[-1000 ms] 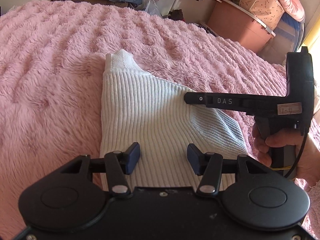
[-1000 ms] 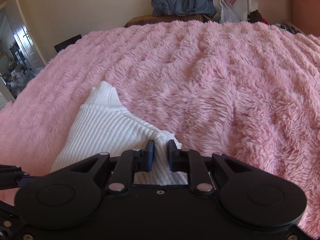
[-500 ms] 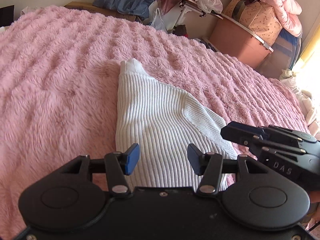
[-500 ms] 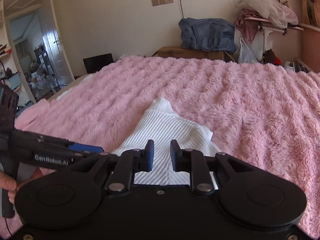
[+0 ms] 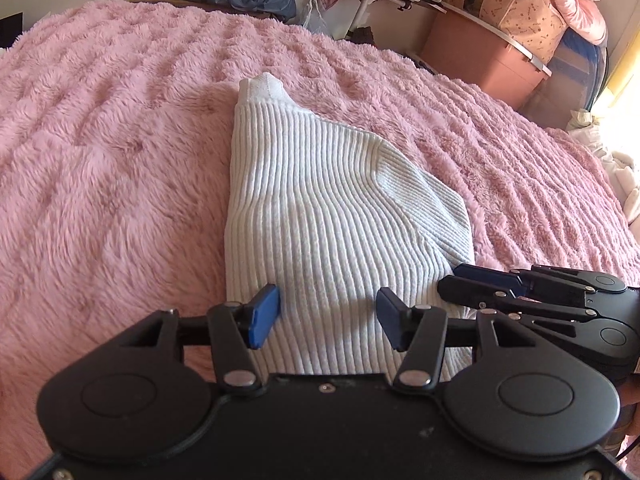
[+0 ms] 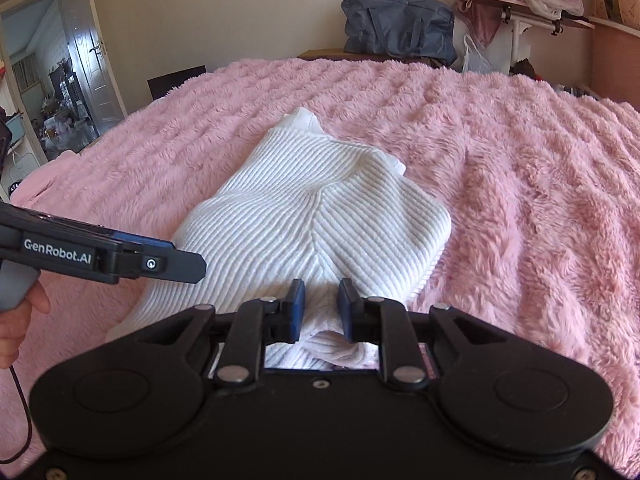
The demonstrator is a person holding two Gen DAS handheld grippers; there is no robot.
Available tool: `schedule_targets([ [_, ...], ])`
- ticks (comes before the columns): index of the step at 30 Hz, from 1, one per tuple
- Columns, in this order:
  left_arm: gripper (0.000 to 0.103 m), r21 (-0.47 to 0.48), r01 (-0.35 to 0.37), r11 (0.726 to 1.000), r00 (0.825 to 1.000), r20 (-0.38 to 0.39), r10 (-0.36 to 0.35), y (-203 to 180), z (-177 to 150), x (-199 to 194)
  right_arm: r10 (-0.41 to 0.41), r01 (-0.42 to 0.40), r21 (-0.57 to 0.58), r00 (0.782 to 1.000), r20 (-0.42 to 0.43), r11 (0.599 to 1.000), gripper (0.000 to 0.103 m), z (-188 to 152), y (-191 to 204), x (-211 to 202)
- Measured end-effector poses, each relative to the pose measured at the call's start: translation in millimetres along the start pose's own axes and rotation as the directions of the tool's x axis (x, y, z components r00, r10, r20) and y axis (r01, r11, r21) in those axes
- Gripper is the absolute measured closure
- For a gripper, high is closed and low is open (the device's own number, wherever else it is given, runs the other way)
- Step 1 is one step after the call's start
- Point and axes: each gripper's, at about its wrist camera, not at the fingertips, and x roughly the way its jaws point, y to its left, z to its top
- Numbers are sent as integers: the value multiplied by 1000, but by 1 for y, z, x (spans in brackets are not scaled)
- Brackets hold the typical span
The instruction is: Fold small clothes
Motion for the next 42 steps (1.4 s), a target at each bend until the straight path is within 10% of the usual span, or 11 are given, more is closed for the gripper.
schedule_targets([
  [19,43,37,41,998,998,35,-43,-21,-30,-63,113,-124,70,984,137,990,82,0,17,-50],
  [29,43,-49,10,999,998,-55,-13,2,-57,-31,82,-82,19,996,-29,996,82,-40,42,-34],
  [42,43,-104,90,990,996,-13,-92,27,-34,-47,151,-149,122,988,-9,981,81,-38,22,-40],
])
